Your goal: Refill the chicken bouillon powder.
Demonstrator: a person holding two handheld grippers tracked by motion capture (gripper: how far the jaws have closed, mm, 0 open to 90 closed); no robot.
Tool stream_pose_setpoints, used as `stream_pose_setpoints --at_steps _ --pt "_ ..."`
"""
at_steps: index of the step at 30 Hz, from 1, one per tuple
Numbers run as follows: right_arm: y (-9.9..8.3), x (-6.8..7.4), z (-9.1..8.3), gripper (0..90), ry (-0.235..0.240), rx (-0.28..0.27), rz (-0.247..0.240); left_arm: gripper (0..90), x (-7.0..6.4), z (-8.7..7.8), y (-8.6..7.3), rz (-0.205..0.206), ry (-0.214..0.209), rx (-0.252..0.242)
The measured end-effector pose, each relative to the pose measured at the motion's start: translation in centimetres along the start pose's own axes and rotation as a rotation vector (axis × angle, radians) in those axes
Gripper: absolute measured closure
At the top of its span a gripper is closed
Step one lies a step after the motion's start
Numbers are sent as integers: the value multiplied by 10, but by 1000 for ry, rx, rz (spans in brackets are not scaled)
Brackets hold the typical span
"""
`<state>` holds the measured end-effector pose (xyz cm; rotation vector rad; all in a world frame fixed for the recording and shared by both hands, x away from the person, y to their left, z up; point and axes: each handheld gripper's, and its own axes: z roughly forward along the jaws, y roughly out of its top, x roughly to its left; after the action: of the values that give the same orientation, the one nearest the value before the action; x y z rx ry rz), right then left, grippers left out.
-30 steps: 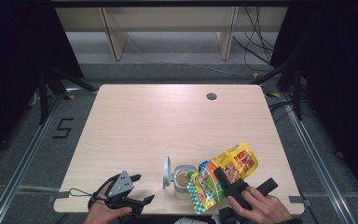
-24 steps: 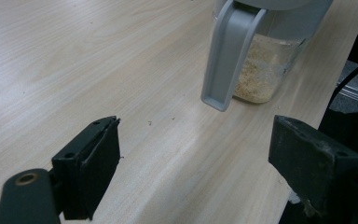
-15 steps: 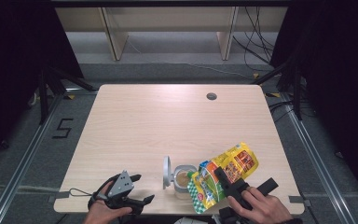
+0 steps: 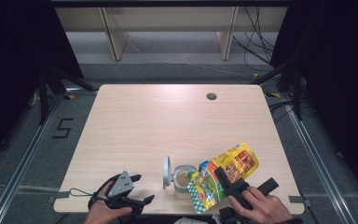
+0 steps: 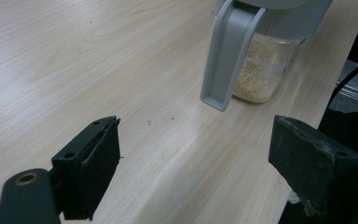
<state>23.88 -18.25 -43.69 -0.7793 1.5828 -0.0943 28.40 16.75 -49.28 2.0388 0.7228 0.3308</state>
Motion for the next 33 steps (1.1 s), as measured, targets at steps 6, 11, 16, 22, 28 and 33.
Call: stream_pose_setpoints --at_steps 6,11,16,22,28,33 --pt "-1 -1 0 696 3 -1 8 160 0 0 0 -6 0 0" --pt "0 -1 0 696 13 0 2 160 0 0 0 -6 -3 3" --pt "-1 0 -1 697 9 2 8 160 0 0 0 -6 -3 4" --pt "-1 -1 -1 698 3 1 4 160 0 -1 0 -3 2 1" --pt "-1 0 0 698 0 -6 20 160 0 -1 0 -3 3 2" --pt "-2 -1 -1 698 5 -2 21 160 0 -1 0 -3 3 1"
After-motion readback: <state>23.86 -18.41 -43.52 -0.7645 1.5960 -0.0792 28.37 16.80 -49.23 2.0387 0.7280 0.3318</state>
